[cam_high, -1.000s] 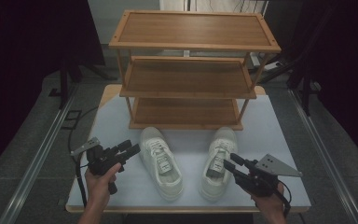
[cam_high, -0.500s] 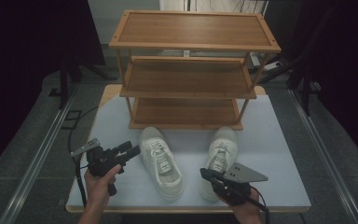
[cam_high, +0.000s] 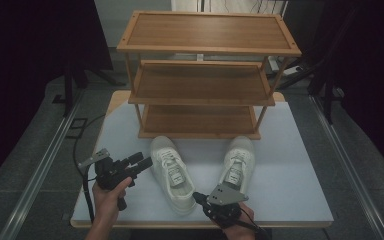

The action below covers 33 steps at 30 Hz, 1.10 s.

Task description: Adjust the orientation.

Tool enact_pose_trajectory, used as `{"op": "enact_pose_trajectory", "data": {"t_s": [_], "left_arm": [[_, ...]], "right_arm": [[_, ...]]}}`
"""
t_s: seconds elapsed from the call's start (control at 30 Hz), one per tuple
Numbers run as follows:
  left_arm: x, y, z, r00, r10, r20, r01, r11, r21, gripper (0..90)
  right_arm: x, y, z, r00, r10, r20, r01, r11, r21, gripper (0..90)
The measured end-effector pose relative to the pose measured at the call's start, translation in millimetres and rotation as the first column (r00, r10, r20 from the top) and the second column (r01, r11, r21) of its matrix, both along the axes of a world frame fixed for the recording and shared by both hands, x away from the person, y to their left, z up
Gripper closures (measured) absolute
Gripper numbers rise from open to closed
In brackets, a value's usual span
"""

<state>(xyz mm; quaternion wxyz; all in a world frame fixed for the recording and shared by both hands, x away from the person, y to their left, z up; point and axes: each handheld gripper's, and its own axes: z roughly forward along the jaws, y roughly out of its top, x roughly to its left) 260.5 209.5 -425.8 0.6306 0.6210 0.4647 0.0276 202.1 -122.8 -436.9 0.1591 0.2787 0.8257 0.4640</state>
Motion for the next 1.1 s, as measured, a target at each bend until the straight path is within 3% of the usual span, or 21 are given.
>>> {"op": "enact_pose_trajectory", "data": {"t_s": [0.2, 0.5, 0.67, 0.87, 0.93, 1.0, 1.1], "left_arm": [[0.0, -2.5, -0.2, 0.9999, -0.011, -0.002, 0.011, 0.9999, 0.002, 37.3], [1.0, -2.5, -1.9, 0.9999, -0.01, -0.012, 0.01, 0.9999, 0.001, 37.3], [-0.4, 2.2, 2.0, 0.9999, -0.009, -0.006, 0.009, 1.0, -0.002, 37.3], [-0.3, 9.0, 3.8, 1.0, 0.0, -0.009, 0.0, 0.9999, -0.014, 37.3], [-0.2, 10.3, 3.9, 0.9999, -0.001, -0.012, 0.001, 0.9999, -0.017, 37.5], [0.0, 12.6, 3.7, 0.9998, 0.009, -0.016, -0.009, 0.9998, -0.019, 37.8], [0.3, 13.8, 3.0, 0.9998, 0.011, -0.018, -0.011, 0.9997, -0.021, 37.8]], "right_arm": [[-3.5, 2.6, -2.7, 0.9997, -0.019, 0.015, 0.019, 1.0, -0.012, 90.0], [-10.8, 22.7, -7.5, 0.9987, 0.05, -0.003, -0.05, 0.998, 0.045, 90.0], [-11.6, 50.2, -11.3, 0.9903, 0.136, -0.03, -0.132, 0.986, 0.098, 89.7], [-6.7, 77.1, -14.9, 0.9811, 0.191, -0.027, -0.186, 0.974, 0.126, 89.6], [-5.8, 79.6, -15.1, 0.9803, 0.195, -0.031, -0.19, 0.973, 0.131, 89.6], [-1.6, 84.5, -16.9, 0.9751, 0.214, -0.058, -0.202, 0.965, 0.165, 88.2], [-1.0, 81.8, -16.0, 0.9749, 0.215, -0.059, -0.202, 0.964, 0.171, 84.9]]}}
